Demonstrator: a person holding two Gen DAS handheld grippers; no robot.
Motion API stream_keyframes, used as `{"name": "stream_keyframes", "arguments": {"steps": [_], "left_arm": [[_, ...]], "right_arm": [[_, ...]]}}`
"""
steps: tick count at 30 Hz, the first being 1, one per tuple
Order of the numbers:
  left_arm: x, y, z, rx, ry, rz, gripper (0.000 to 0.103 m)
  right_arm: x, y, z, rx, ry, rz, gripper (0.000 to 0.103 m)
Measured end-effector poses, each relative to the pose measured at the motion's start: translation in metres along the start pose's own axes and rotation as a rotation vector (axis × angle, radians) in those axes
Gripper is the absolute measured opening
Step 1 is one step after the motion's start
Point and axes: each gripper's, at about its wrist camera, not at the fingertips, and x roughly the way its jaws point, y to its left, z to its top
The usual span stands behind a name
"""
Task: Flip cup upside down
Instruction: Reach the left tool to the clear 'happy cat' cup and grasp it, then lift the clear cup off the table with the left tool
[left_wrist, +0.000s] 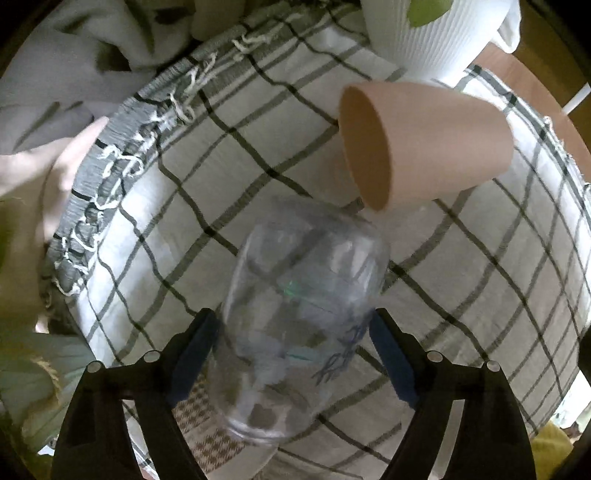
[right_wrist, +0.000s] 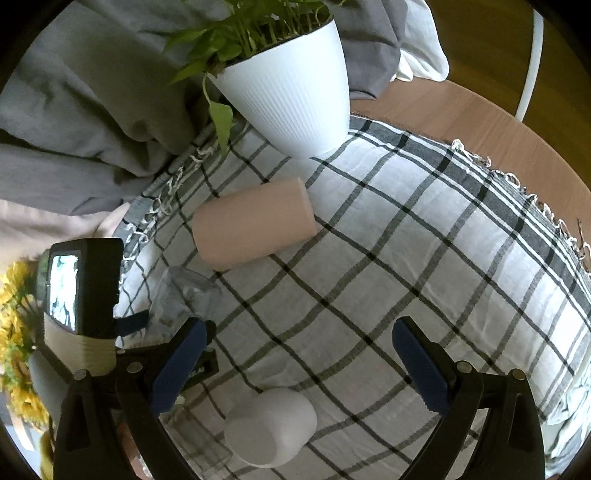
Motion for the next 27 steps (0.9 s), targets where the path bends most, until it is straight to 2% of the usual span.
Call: {"name": "stream_keyframes", "arguments": {"steps": [3,10,17,19,20,23,27], "left_arm": [[0.009,0.001,0.001,-0.015,0.019,0.012,0.075],[0.003,0.007,-0.009,-0.101,-0.009,0.001,0.073],[-0.052,0.015,-0.049,-0.216,-0.142,-0.023,0.071],[-0.066,0.014,-0.051,-0.245,-0.185,-0.027,0.071],[-0.078,0.013,-0.061,-0.262,-0.215,-0.020,0.071],[-0.102,0.007,-0.056,-0.288,-0.283,-0.003,0.071],[-0.136,-0.005,-0.088,-0.328,-0.360,0.036,0.071]], "right_arm": [[0.003,0.000,0.001,-0.004,0.002,-0.009,0.101],[-0.001,-0.003,0.000,-0.012,-0.011,-0.018,0.101],[-0.021,-0.006,0.000,-0.075,-0.057,0.002,0.101],[-0.027,-0.006,-0.001,-0.094,-0.064,0.015,0.101],[-0.031,-0.006,-0.002,-0.103,-0.068,0.020,0.101],[-0.044,-0.008,-0.006,-0.133,-0.087,0.035,0.100],[-0.064,-0.009,-0.014,-0.200,-0.109,0.064,0.100]]}}
